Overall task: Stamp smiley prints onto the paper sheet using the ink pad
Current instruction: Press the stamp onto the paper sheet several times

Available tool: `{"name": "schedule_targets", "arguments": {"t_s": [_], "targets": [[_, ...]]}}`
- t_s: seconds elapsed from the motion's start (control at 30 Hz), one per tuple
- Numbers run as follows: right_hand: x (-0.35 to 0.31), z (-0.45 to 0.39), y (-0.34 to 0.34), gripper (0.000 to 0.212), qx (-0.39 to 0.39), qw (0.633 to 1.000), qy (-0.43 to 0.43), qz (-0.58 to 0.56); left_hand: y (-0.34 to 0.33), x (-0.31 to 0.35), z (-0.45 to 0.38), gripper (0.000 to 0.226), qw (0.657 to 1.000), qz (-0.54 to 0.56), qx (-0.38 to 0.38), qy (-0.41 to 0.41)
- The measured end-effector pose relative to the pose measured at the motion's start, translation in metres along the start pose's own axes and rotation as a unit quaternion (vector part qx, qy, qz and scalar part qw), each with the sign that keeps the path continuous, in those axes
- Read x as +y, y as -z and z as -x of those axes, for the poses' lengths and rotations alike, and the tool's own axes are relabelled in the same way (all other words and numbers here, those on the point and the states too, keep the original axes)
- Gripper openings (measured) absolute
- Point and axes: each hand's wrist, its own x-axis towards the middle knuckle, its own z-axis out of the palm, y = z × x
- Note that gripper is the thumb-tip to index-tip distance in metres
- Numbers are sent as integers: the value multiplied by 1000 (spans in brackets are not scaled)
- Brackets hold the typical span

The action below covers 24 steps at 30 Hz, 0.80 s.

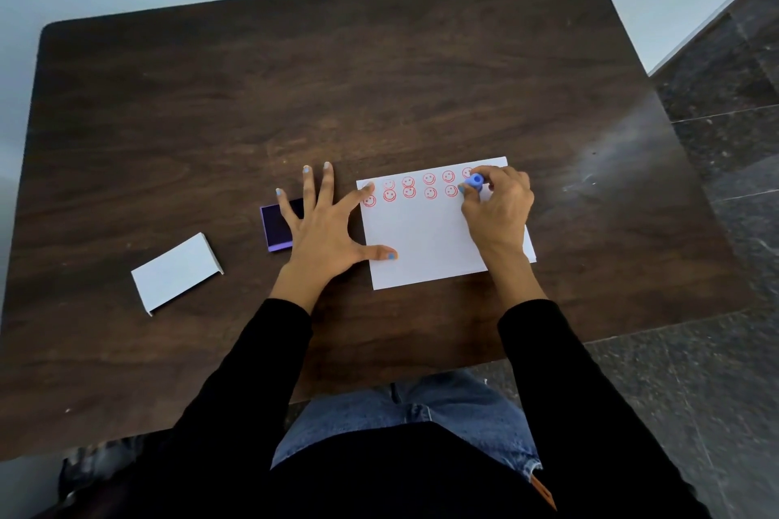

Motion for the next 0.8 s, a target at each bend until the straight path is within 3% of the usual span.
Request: {"name": "schedule_targets", "arguments": {"t_s": [0.23, 0.8], "targets": [[-1, -6, 3, 27, -35, 999, -17, 18, 0, 0, 0, 107, 1000, -5, -4, 2], [-9, -4, 0, 31, -10, 998, -46, 36, -2, -1, -1, 107, 1000, -4, 1, -2]]}}
